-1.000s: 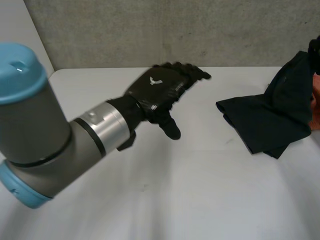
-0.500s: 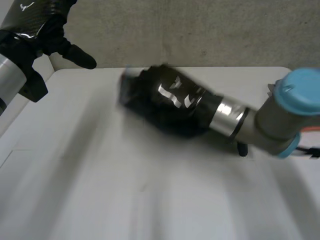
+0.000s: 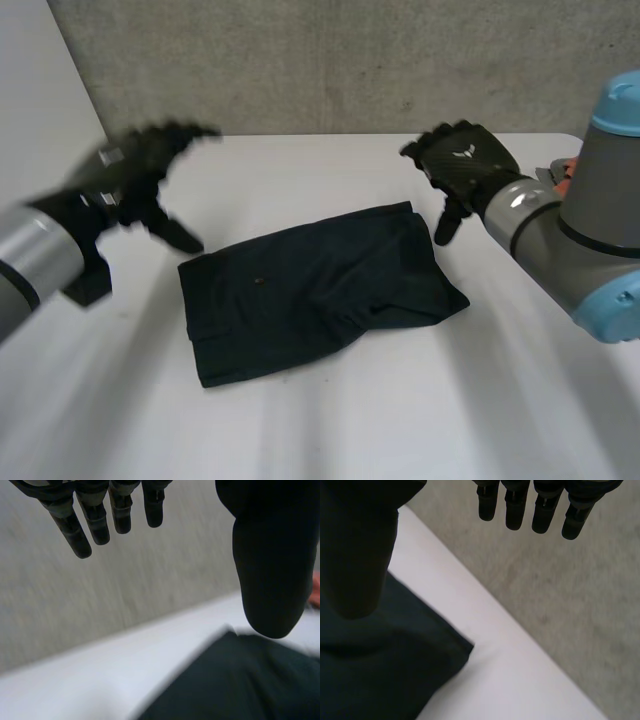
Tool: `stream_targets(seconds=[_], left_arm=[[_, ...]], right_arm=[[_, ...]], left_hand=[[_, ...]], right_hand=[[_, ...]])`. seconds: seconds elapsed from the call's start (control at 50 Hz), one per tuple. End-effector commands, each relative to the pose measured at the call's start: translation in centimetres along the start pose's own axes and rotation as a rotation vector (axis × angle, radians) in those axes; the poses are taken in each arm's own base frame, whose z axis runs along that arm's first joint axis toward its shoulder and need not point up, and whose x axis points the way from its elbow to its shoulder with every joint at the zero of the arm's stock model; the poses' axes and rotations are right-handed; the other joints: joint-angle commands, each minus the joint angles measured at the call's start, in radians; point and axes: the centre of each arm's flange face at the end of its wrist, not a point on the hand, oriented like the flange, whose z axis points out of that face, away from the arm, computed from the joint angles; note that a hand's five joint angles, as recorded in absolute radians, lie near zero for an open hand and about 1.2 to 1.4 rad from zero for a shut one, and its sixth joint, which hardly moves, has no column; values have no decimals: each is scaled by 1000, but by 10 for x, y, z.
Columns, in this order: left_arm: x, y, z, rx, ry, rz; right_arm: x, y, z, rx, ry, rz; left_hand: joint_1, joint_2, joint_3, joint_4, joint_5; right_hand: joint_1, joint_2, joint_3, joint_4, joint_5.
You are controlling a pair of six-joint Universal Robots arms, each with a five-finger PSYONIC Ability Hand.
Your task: Fold the laundry.
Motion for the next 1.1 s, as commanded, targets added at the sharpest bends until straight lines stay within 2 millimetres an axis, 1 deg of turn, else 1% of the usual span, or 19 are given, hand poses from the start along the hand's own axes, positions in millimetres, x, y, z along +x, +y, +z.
stream_targets(seconds=[0.02, 0.18, 0.36, 0.4, 0.44, 0.48, 0.56, 0.64, 0.66, 0.7, 0.74, 0.8, 0.88, 0.94, 0.96, 1.02, 1.04, 1.08, 1.1], left_arm=[[20, 63, -20, -308, 57, 188], [24, 111, -13, -395, 28, 304], [26, 134, -3, -420, 35, 329], [25, 137, 1, -417, 34, 333], [21, 137, 8, -394, 16, 346], [18, 134, 13, -372, -6, 353], [1, 109, 32, -260, -114, 380], [-15, 52, 46, -35, -237, 417], [-20, 22, 49, 80, -275, 425], [-20, -9, 48, 200, -293, 422], [-14, -50, 44, 365, -292, 401], [3, -93, 35, 536, -241, 339], [31, -105, 36, 585, -98, 247], [56, -94, 39, 549, 30, 187], [77, -78, 41, 489, 130, 147], [108, -41, 45, 355, 275, 99], [123, -12, 45, 248, 348, 72], [136, 17, 42, 136, 401, 53], [147, 44, 38, 35, 437, 43]], right_arm=[[2, 34, -12, -110, -21, 18], [-8, 57, -21, -93, -20, 7], [-14, 61, -30, -66, -11, -7], [-15, 62, -30, -64, -11, -7], [-15, 62, -30, -58, -7, -9], [-14, 61, -30, -55, -6, -9], [-13, 57, -31, -44, 1, -12], [-8, 50, -32, -23, 17, -18], [-6, 48, -32, -15, 22, -20], [-4, 44, -32, -6, 30, -22], [0, 42, -33, 0, 43, -23], [7, 38, -33, 8, 62, -23], [16, 34, -32, 14, 89, -24], [23, 35, -32, 11, 106, -22], [28, 35, -30, 11, 120, -20], [36, 37, -29, 4, 143, -19], [40, 38, -28, 2, 157, -18], [44, 41, -27, -6, 169, -14], [47, 43, -26, -12, 174, -12]], left_hand=[[237, 216, 213, 221, 199], [423, 401, 398, 406, 385], [490, 468, 466, 473, 452], [706, 685, 682, 690, 668], [1144, 1122, 1119, 1127, 1105], [1212, 1191, 1188, 1195, 1174], [1212, 1191, 1188, 1195, 1174], [1212, 1191, 1188, 1195, 1174], [1212, 1191, 1188, 1195, 1174], [1212, 1191, 1188, 1195, 1174], [1212, 1191, 1188, 1195, 1174], [1212, 1191, 1188, 1195, 1174], [1212, 1191, 1188, 1195, 1174], [1212, 1191, 1188, 1195, 1174], [1212, 1191, 1188, 1195, 1174], [1212, 1191, 1188, 1195, 1174], [1212, 1191, 1188, 1195, 1174], [1212, 1191, 1188, 1195, 1174], [1212, 1191, 1188, 1195, 1174]], right_hand=[[-52, -36, -35, -36, -43], [-52, -36, -35, -36, -43], [-52, -36, -35, -36, -43], [-52, -36, -35, -36, -43], [-52, -36, -35, -36, -43], [-52, -36, -35, -36, -43], [-52, -36, -35, -36, -43], [-52, -36, -35, -36, -43], [-52, -36, -35, -36, -43], [-52, -36, -35, -36, -43], [-52, -36, -35, -36, -43], [-52, -36, -35, -36, -43], [-52, -36, -35, -36, -43], [-52, -36, -35, -36, -43], [-52, -36, -35, -36, -43], [-52, -36, -35, -36, -43], [-52, -36, -35, -36, -43], [-52, -36, -35, -36, -43], [-52, -36, -35, -36, -43]])
